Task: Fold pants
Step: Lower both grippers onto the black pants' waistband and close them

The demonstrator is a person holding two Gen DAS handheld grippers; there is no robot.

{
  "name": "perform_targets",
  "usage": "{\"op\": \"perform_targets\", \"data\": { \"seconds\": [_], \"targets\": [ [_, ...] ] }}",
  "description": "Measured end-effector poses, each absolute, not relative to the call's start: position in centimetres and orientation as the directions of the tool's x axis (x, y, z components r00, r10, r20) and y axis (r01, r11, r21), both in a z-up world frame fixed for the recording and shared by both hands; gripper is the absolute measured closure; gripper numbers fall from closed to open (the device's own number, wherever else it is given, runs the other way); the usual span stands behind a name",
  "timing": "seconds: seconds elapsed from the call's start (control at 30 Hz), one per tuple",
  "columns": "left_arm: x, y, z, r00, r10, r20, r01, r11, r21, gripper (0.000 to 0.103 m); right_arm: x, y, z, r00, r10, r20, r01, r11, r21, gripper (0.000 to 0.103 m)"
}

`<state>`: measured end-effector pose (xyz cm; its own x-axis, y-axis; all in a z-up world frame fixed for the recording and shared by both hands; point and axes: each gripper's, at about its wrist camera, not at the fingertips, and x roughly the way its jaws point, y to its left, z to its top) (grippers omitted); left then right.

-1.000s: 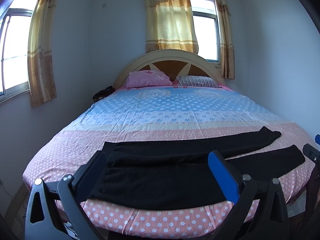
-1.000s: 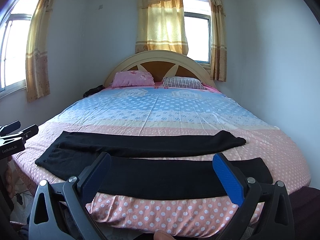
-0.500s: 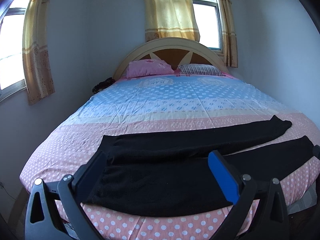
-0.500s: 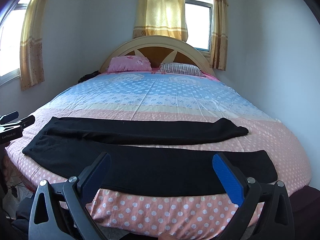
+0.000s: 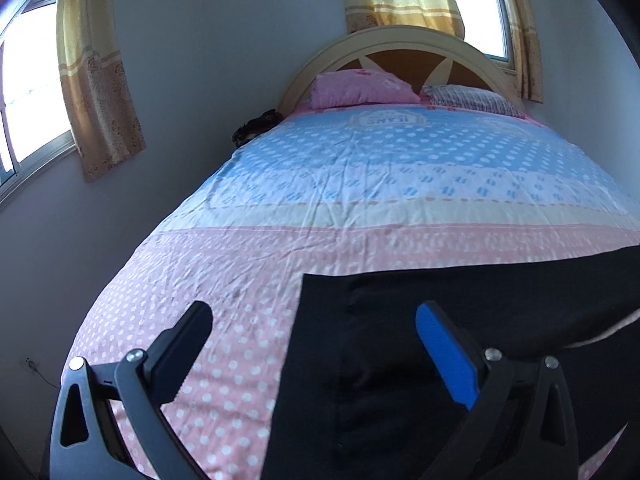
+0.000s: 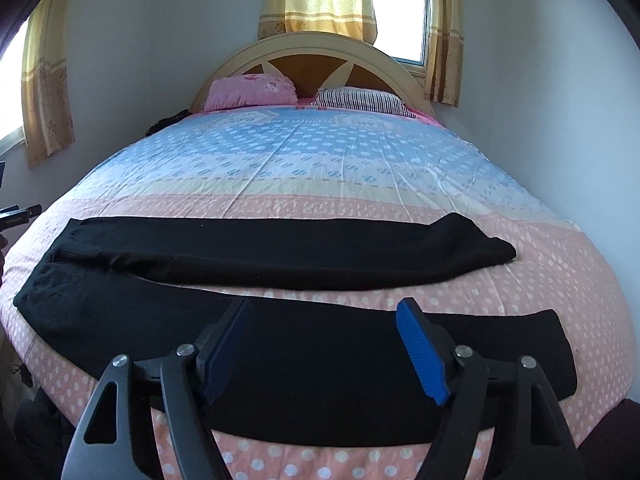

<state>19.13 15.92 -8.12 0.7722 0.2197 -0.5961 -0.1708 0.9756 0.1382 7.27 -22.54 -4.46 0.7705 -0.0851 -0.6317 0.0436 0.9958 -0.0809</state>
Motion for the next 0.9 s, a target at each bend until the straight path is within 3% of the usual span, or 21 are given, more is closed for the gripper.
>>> {"op": "perform_targets", "data": {
  "seconds": [0.1,0.33,0.63,0.9],
  "targets": [
    [21.4,17.8,-9.0,0.751,0.223,-0.621,-0.179,0.975,0.133,0.001,9.0,-23.9,-5.2,0.743,-0.104,-0.661,0.059,0.994,-0.090,0.036],
    [27.1,19.6,-12.4,0.677,0.122,-0.726,-0.096,0.992,0.077,0.031,11.7,-26.5,-5.3,0.720,-0.149,-0.678,0.116,0.989,-0.094,0.036],
    [31.0,20.6,-15.8,0.604,0.038,-0.796,-0.022,0.999,0.031,0.052,14.0,-28.2,-6.5,0.684,-0.179,-0.707,0.156,0.983,-0.098,0.036],
    [31.3,21.7,-16.6,0.605,-0.108,-0.789,0.032,0.993,-0.111,0.067,15.7,-30.4,-6.4,0.674,-0.182,-0.716,0.187,0.980,-0.073,0.036]
  ]
}}
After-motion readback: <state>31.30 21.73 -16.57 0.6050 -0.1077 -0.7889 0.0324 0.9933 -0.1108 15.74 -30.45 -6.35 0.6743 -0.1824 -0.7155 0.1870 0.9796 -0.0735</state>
